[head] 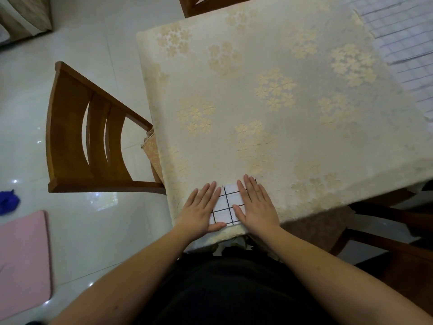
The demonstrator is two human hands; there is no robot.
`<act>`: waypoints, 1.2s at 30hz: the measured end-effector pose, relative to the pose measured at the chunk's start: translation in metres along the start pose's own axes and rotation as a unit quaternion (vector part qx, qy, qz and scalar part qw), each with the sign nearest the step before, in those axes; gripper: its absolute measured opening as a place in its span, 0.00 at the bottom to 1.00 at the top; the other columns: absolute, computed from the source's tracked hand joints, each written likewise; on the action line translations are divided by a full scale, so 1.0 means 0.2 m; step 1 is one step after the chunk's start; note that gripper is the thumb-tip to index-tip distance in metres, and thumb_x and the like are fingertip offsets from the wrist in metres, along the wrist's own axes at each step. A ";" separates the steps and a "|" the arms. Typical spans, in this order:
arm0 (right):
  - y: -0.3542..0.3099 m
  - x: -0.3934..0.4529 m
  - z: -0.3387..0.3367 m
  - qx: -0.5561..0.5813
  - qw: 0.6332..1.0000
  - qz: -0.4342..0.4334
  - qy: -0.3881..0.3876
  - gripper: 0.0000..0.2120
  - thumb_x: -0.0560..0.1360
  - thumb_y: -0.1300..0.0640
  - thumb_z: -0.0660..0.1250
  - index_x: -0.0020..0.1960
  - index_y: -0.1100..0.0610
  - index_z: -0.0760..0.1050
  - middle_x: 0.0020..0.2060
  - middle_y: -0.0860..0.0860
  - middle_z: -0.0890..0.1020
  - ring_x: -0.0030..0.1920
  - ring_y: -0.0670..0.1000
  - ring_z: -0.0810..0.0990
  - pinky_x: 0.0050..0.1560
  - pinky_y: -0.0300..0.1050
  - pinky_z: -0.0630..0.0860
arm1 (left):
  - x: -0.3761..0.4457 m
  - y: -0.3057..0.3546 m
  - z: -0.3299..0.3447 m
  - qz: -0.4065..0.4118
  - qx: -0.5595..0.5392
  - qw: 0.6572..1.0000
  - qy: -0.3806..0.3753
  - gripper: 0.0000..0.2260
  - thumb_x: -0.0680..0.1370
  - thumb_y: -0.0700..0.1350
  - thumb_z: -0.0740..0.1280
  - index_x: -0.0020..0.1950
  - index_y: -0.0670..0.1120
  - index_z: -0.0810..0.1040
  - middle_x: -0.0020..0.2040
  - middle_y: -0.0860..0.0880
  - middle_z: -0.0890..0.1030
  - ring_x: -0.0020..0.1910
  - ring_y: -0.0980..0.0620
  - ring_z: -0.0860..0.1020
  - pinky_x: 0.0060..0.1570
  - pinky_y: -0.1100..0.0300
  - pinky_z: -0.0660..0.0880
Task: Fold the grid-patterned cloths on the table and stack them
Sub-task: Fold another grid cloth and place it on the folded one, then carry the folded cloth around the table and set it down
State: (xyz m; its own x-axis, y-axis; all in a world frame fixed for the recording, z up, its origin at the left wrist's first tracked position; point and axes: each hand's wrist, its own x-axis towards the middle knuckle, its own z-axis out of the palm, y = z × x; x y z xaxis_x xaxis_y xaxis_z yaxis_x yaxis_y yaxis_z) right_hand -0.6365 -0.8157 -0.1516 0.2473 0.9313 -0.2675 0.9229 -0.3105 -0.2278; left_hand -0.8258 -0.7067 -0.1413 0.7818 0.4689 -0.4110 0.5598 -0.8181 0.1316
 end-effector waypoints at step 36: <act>-0.08 0.07 -0.30 0.182 0.983 0.025 -0.003 0.25 0.82 0.49 0.56 0.77 0.53 0.58 0.78 0.51 0.59 0.78 0.51 0.54 0.77 0.48 0.46 | -0.22 -0.06 -0.45 -0.107 -0.042 0.993 0.009 0.25 0.82 0.57 0.56 0.75 0.47 0.65 0.76 0.47 0.64 0.75 0.48 0.61 0.72 0.50 0.60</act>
State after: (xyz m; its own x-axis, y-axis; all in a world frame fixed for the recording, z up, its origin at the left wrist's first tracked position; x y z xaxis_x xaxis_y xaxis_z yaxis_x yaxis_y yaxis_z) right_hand -0.6306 -0.7869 -0.0962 0.2862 0.9123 -0.2928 0.7427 -0.4043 -0.5337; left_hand -0.8414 -0.6878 -0.0430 0.6466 0.6355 -0.4218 0.7342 -0.6686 0.1180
